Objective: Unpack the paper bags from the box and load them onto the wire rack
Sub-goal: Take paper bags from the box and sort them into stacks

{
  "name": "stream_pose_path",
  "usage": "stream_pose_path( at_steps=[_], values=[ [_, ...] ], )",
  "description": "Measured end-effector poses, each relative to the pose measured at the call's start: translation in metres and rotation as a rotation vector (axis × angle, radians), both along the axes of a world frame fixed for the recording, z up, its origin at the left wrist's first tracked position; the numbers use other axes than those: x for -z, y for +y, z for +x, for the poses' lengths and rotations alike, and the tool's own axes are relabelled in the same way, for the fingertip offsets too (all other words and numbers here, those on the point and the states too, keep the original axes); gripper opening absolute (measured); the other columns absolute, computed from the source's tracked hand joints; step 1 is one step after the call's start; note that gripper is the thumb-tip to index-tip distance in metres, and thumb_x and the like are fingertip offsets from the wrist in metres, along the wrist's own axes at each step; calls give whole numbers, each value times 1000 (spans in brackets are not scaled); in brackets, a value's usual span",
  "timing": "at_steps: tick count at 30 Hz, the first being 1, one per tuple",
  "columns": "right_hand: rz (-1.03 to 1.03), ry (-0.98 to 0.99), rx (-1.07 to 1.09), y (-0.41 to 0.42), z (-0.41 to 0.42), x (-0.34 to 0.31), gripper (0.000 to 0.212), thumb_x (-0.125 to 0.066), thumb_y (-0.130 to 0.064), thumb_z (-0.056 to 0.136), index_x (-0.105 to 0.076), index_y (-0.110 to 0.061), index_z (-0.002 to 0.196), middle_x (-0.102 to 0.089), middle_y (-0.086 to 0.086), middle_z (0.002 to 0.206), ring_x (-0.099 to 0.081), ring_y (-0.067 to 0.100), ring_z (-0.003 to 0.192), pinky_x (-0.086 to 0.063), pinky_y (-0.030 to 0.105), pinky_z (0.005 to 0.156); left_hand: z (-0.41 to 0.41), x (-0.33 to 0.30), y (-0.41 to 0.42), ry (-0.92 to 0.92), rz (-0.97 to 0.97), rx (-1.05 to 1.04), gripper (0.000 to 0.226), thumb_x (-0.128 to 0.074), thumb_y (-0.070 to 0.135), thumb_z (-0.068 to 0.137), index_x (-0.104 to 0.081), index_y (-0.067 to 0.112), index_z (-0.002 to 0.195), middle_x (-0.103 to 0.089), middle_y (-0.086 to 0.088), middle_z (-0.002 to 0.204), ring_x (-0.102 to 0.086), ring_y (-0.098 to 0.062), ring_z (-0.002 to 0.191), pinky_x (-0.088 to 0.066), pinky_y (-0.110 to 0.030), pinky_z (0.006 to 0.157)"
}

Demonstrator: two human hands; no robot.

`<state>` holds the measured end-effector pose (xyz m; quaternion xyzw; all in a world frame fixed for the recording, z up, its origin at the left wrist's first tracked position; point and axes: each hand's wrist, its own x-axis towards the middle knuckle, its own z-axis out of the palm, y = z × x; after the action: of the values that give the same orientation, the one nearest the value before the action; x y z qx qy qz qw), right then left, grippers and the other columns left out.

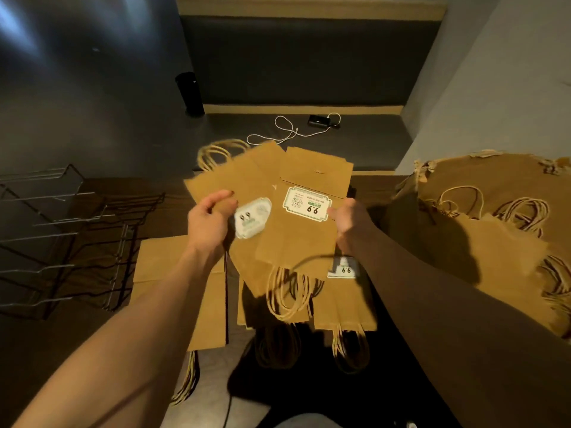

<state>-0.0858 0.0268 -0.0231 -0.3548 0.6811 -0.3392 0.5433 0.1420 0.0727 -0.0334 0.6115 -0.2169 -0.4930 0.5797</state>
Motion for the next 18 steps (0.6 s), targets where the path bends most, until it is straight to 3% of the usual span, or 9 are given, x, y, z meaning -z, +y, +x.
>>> stream_pose_path(
  at_steps=[1, 3, 6, 8, 10, 12, 15, 16, 18],
  values=[
    [2, 54, -25, 1, -5, 1, 11, -45, 4, 98, -54, 7, 101, -58, 29, 96, -58, 33, 80, -43, 24, 61, 6, -6, -4, 29, -35, -75, 21, -60, 1, 95, -65, 15, 109, -65, -12, 104, -71, -24, 83, -61, -37, 69],
    [11, 105, -11, 5, -13, 13, 10, -43, 4, 98, -52, 5, 101, -54, 23, 87, -55, 28, 73, -39, 23, 55, 21, -15, -9, 76, -76, -202, 33, -52, 0, 99, -55, 21, 124, -62, -10, 102, -70, -19, 75, -61, -37, 66],
    [91, 159, 57, 10, -22, 39, 37, -46, 5, 92, -47, -4, 128, -59, 17, 111, -59, 26, 93, -51, 34, 73, 40, -19, -6, 89, -70, -167, 59, -49, 2, 101, -28, 31, 148, -61, -8, 104, -69, -28, 89, -57, -47, 81],
    [140, 186, 16, 16, -28, 46, 51, -52, 8, 88, -43, -5, 136, -59, 18, 117, -59, 25, 90, -49, 31, 64, 40, -19, 1, 41, -4, -41, 67, -52, 6, 101, -16, 31, 152, -61, -6, 110, -72, -28, 91, -58, -51, 84],
    [151, 203, 5, 20, -33, 56, 49, -54, 10, 87, -47, -2, 134, -60, 16, 108, -55, 18, 77, -43, 26, 54, 32, -13, 6, 27, 63, 19, 63, -56, 8, 100, -20, 24, 149, -64, -6, 109, -75, -22, 79, -62, -44, 71],
    [146, 207, 23, 25, -36, 65, 41, -53, 12, 85, -54, 4, 126, -60, 16, 101, -53, 15, 69, -40, 23, 50, 24, -4, 8, 57, 115, 35, 51, -59, 9, 98, -33, 19, 142, -67, -7, 111, -75, -19, 79, -61, -35, 60],
    [193, 168, 73, 27, -46, 77, 18, -53, 1, 93, -60, 8, 108, -57, 14, 88, -47, 13, 61, -37, 16, 42, 17, 13, 8, 109, 150, 125, 39, -63, 12, 96, -51, 17, 134, -75, -7, 108, -75, -26, 88, -61, -48, 77],
    [227, 160, 33, 27, -49, 76, 12, -50, -5, 96, -60, 2, 95, -54, 10, 82, -44, 12, 59, -36, 16, 43, 15, 14, 8, 111, 164, 132, 36, -63, 13, 96, -54, 18, 130, -77, -5, 102, -75, -24, 85, -62, -47, 74],
    [283, 188, -26, 26, -58, 79, 24, -48, -6, 96, -49, -13, 74, -46, 2, 73, -42, 12, 59, -37, 20, 51, 14, 15, 7, 115, 175, 141, 33, -65, 14, 95, -58, 21, 127, -78, -4, 98, -76, -21, 81, -62, -37, 60]
  ],
)
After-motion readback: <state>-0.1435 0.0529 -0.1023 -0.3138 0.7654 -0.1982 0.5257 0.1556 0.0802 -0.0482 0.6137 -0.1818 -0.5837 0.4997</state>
